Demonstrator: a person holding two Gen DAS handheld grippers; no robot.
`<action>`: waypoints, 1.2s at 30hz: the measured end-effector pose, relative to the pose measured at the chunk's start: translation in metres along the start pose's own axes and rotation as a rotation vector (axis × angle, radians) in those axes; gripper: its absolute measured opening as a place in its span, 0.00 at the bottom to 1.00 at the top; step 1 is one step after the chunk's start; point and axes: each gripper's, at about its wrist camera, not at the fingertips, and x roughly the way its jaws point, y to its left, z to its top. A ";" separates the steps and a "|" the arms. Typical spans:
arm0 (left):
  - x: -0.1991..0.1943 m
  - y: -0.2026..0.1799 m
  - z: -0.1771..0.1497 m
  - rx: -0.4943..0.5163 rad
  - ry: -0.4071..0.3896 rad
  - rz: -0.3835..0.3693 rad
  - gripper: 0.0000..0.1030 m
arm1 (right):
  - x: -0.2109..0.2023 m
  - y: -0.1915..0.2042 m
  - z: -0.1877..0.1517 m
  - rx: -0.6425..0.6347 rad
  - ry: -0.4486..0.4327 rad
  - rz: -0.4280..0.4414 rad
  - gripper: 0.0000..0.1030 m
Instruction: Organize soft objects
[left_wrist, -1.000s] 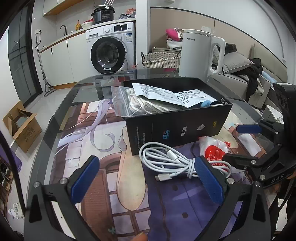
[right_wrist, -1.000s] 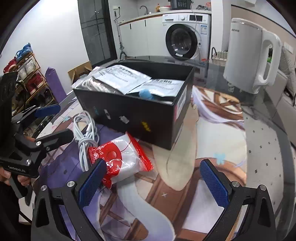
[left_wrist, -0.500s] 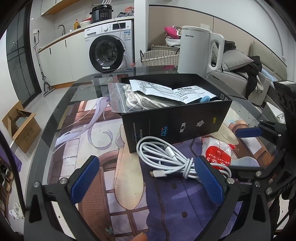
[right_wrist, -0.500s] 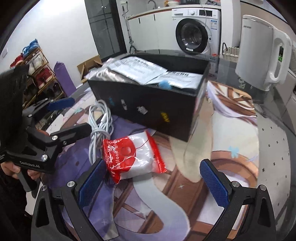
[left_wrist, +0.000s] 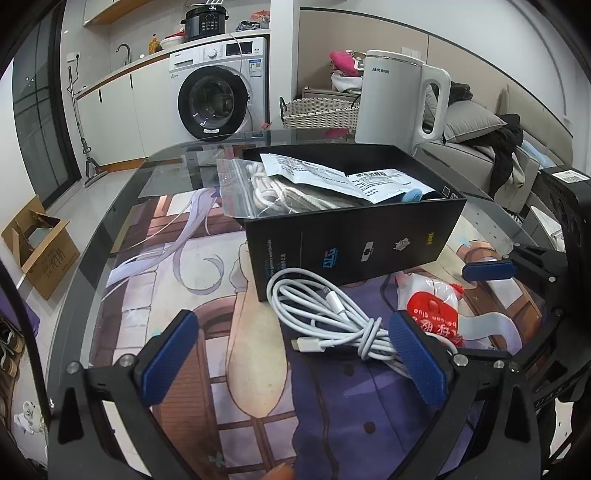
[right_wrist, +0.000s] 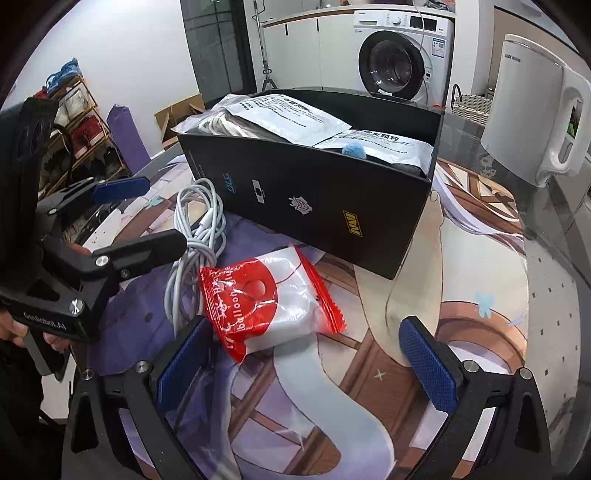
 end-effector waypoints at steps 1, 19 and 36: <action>0.000 0.000 0.000 0.001 0.003 0.003 1.00 | 0.000 -0.001 0.000 0.002 0.005 -0.003 0.99; 0.003 0.009 -0.003 -0.030 0.013 0.003 1.00 | 0.012 0.000 0.012 -0.050 0.022 -0.049 0.99; 0.003 0.012 -0.003 -0.045 0.021 -0.002 1.00 | -0.001 0.014 0.003 -0.106 -0.025 0.001 0.60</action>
